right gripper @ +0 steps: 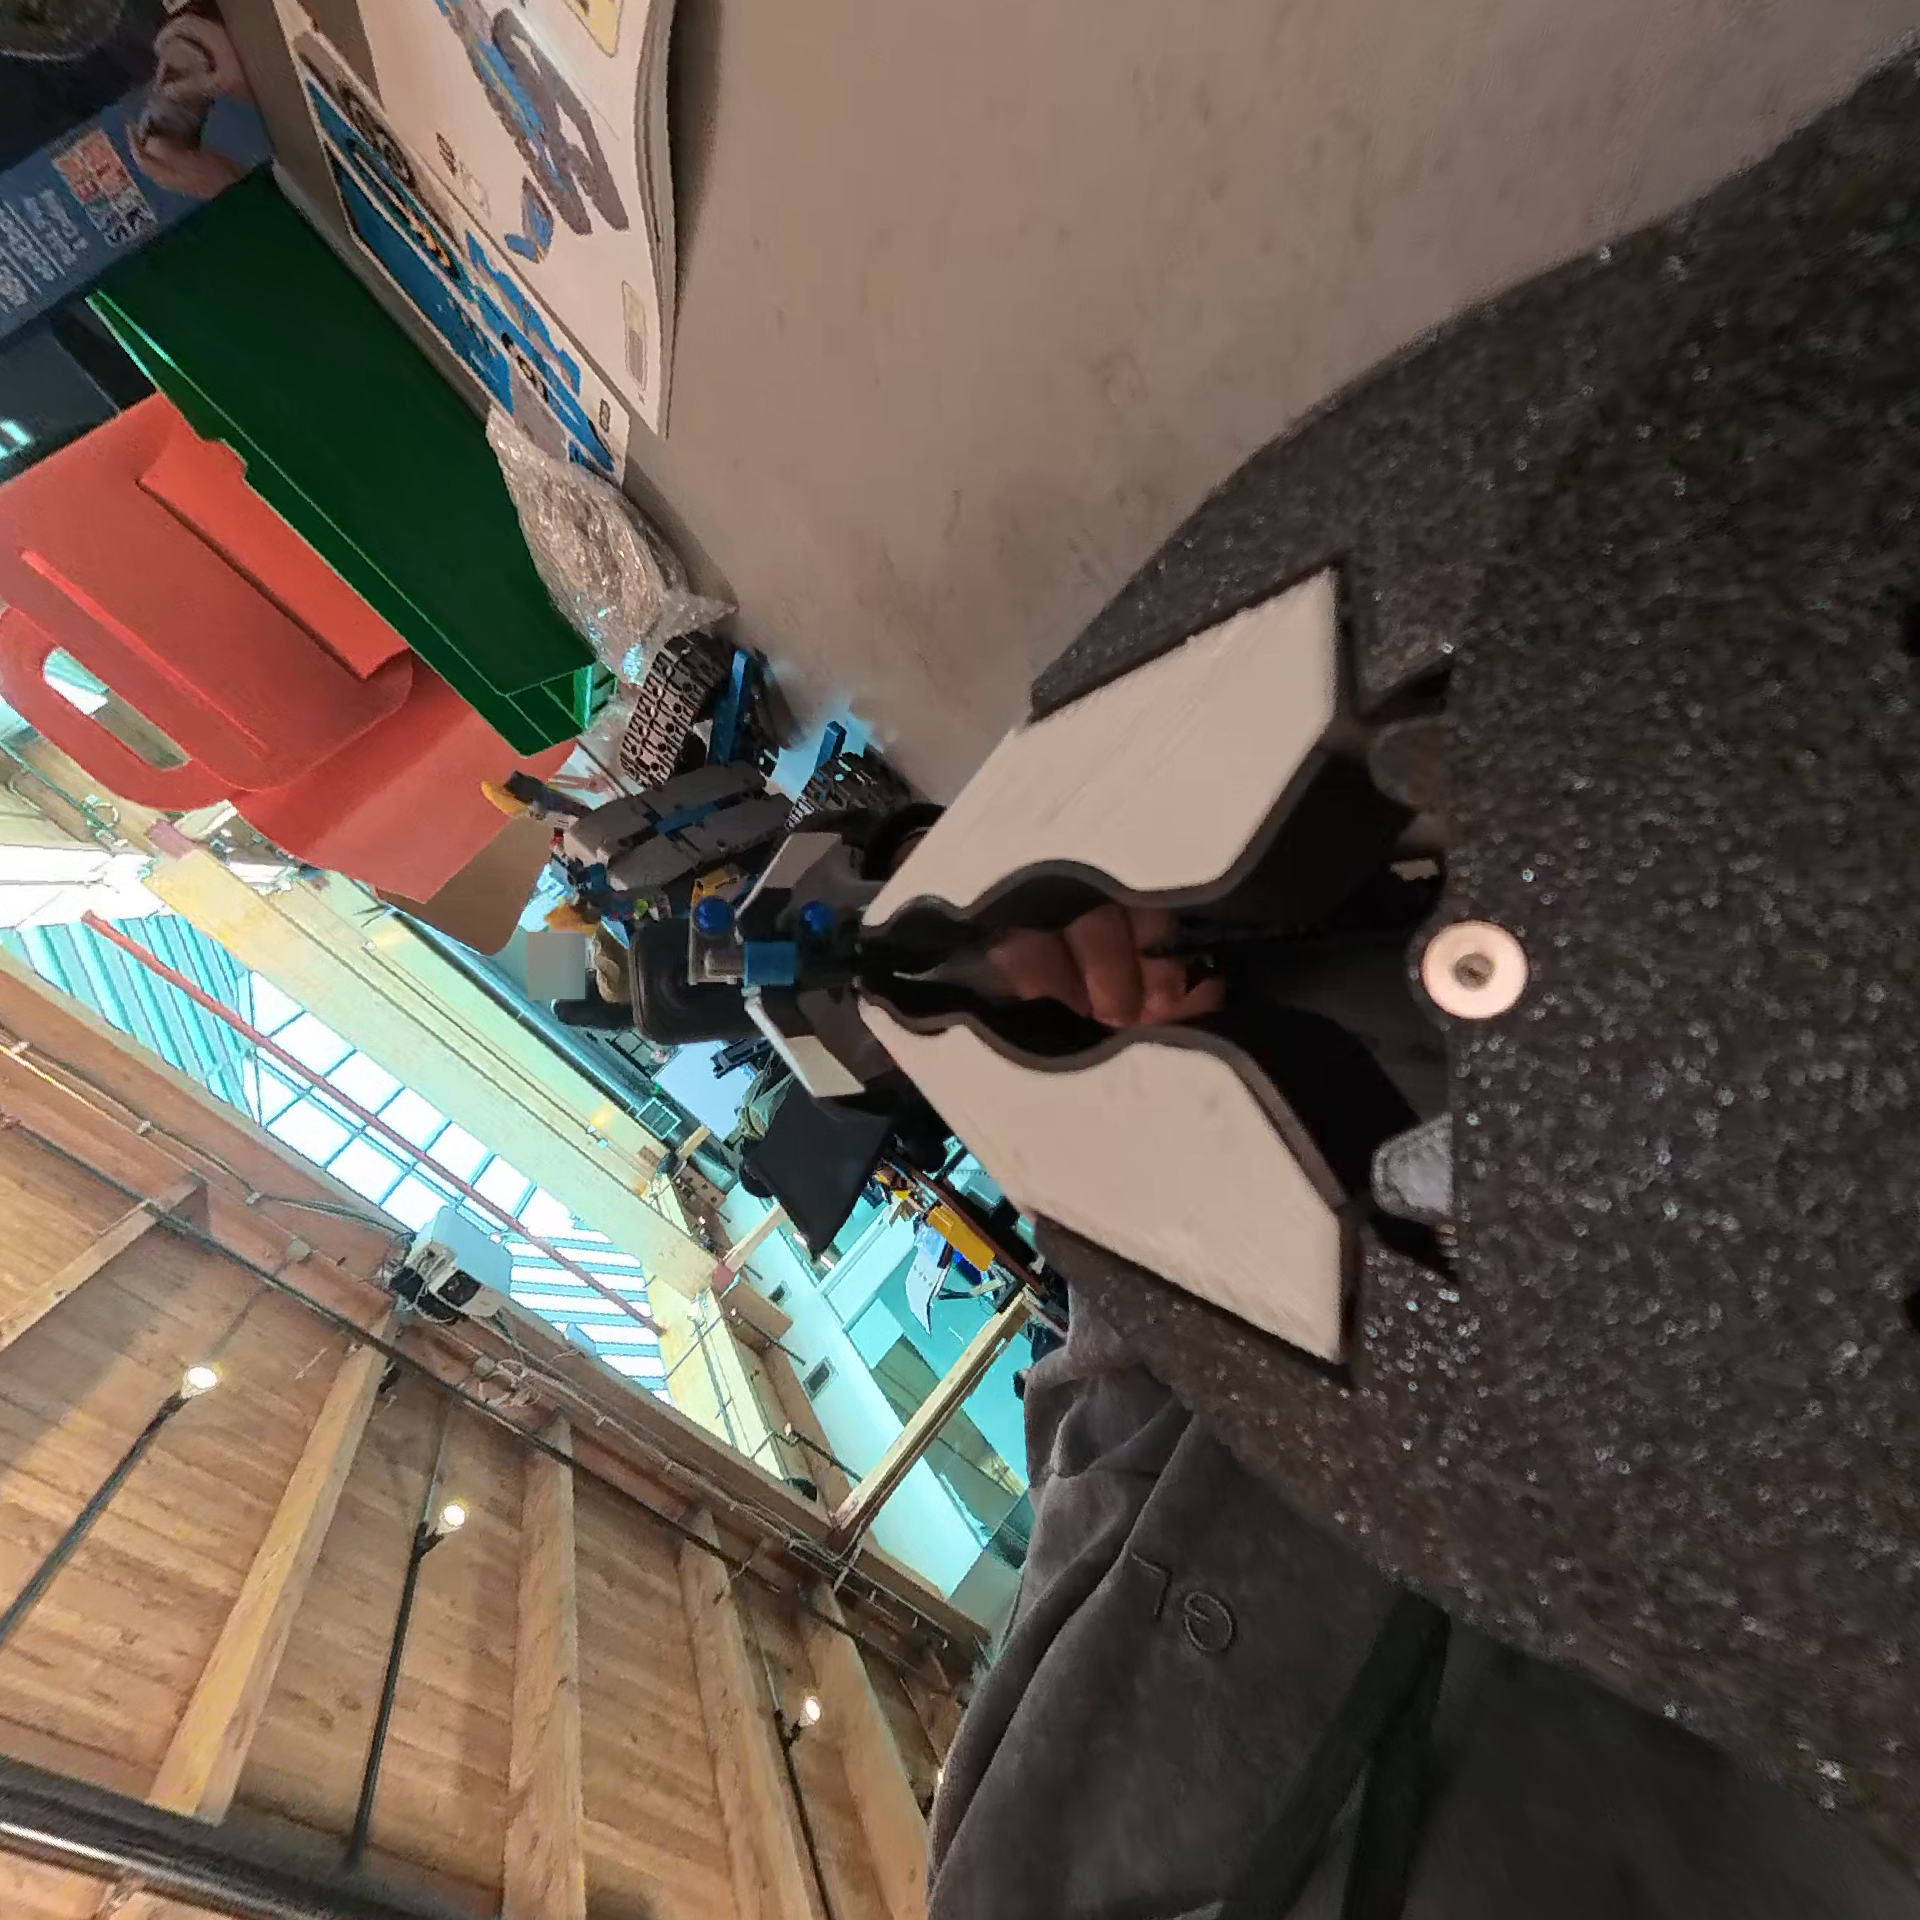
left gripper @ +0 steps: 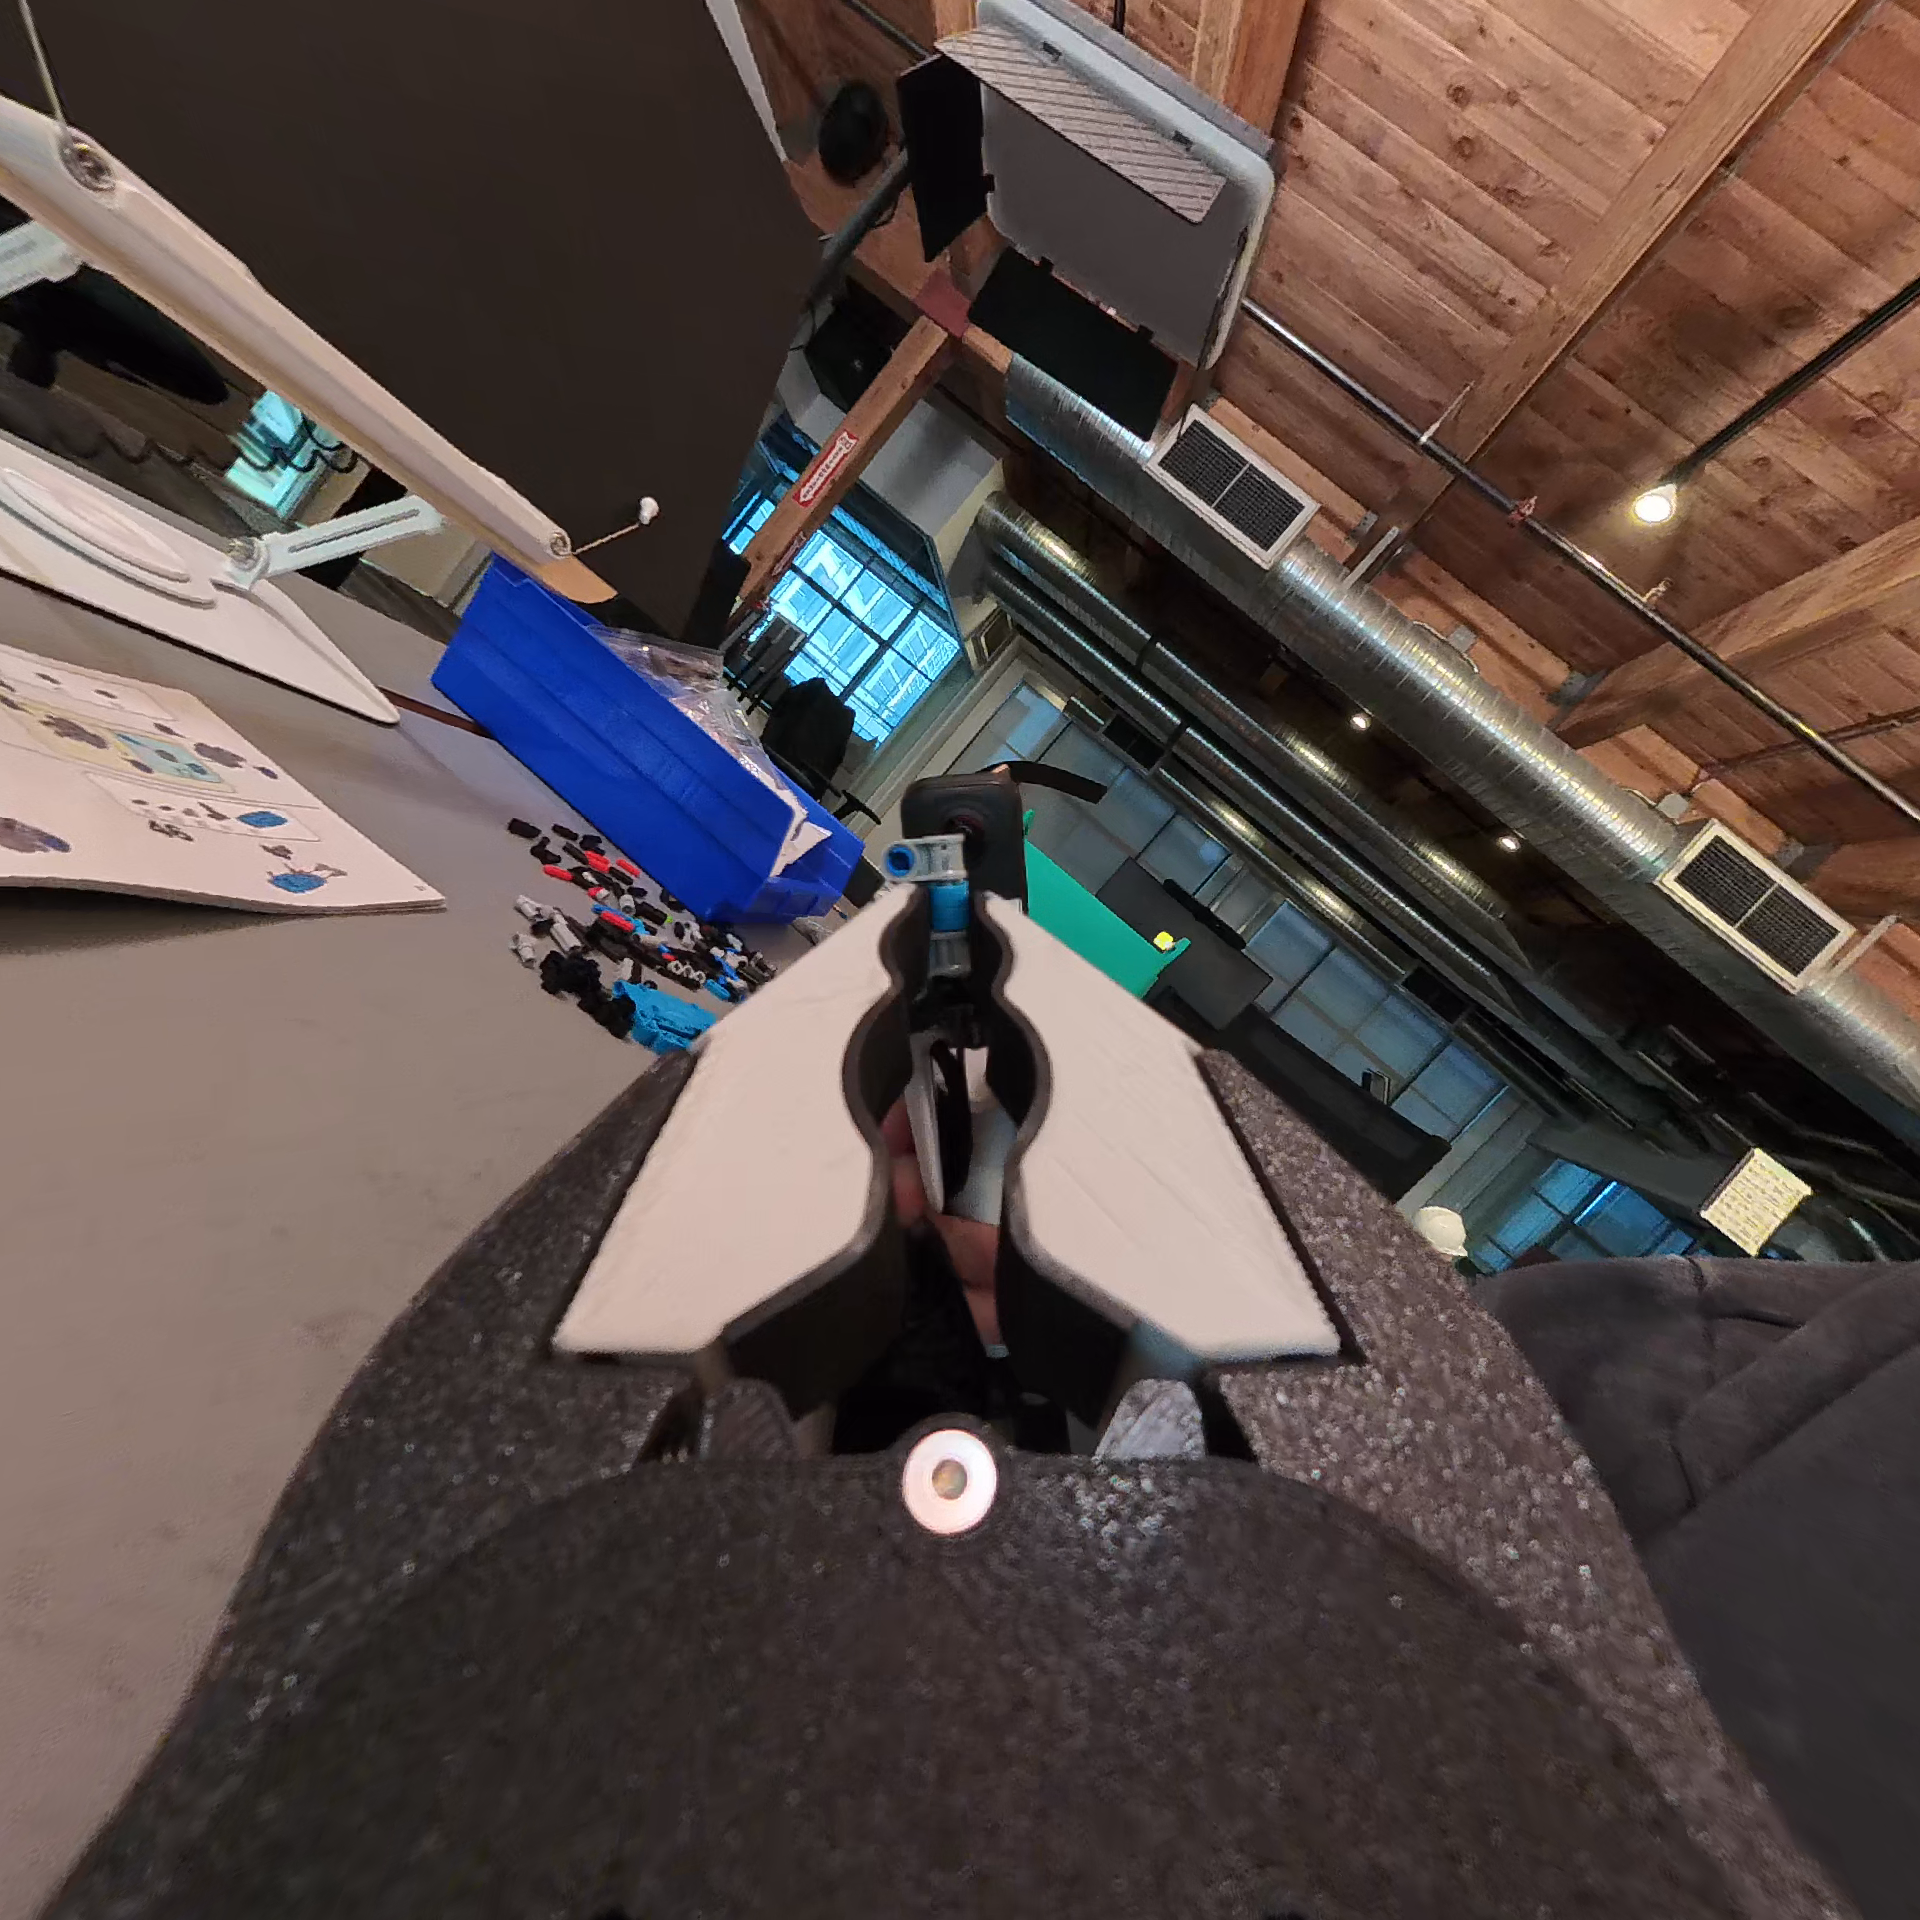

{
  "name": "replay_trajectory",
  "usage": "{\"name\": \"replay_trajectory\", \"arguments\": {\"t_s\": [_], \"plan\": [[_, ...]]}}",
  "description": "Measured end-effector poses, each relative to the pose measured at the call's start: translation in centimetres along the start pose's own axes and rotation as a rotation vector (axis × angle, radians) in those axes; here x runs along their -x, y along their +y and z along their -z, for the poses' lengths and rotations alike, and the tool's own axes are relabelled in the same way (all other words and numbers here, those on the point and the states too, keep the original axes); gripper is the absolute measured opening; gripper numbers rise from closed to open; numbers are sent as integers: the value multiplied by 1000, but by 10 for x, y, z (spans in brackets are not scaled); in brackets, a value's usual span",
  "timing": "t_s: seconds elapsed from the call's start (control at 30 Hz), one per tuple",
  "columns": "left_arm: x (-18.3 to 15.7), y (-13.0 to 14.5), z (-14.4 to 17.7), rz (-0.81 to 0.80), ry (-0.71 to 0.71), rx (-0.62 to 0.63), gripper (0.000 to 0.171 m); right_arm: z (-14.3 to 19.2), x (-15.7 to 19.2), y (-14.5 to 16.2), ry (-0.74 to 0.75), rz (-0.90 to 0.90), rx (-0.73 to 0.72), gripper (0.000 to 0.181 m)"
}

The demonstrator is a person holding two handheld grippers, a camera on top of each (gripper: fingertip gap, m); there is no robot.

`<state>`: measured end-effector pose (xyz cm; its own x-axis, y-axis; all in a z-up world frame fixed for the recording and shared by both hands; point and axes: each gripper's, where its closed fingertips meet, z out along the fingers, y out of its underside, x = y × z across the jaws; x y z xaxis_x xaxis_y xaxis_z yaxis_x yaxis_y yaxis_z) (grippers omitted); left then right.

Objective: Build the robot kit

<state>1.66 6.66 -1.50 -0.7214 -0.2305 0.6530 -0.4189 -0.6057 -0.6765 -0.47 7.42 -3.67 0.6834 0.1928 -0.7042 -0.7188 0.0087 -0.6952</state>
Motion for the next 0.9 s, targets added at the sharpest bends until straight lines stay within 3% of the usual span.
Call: {"name": "replay_trajectory", "arguments": {"t_s": [0.2, 0.23, 0.27, 0.3, 0.33, 0.4, 0.43, 0.53, 0.67, 0.8, 0.9], "plan": [[-1, -3, 1, -1, 4, -17, 2, -2, 0, 2, -10, -18, 7, 5], [2, -17, 7, 4, -4, -101, 6, -2, 0, 4, -7, -16, 22, 5], [12, -47, 23, 53, -8, -264, 4, -6, -12, 33, 68, 7, 184, 6], [29, -57, 35, 154, -24, -304, 4, -13, -17, 69, 104, 21, 345, 6], [28, -58, 36, 161, -9, -307, 1, -23, -6, 87, 51, 21, 414, 6], [-4, -30, 11, -80, -2, -116, 5, -22, -14, 58, 112, 66, 296, 5], [-7, -23, 6, -98, 2, -85, 5, -15, -21, 45, 130, 37, 239, 4], [6, -40, 19, 77, 36, -190, 4, -1, -26, 35, 180, 70, 188, 6], [1, -31, 15, 76, 50, -146, 5, 10, -30, 6, 327, 281, 88, 7], [4, -26, 14, 63, 17, -115, 5, 7, -17, -1, 397, 539, 77, 7], [3, -20, 11, 26, 0, -79, 6, 5, -14, 1, 416, 602, 96, 7]]}}
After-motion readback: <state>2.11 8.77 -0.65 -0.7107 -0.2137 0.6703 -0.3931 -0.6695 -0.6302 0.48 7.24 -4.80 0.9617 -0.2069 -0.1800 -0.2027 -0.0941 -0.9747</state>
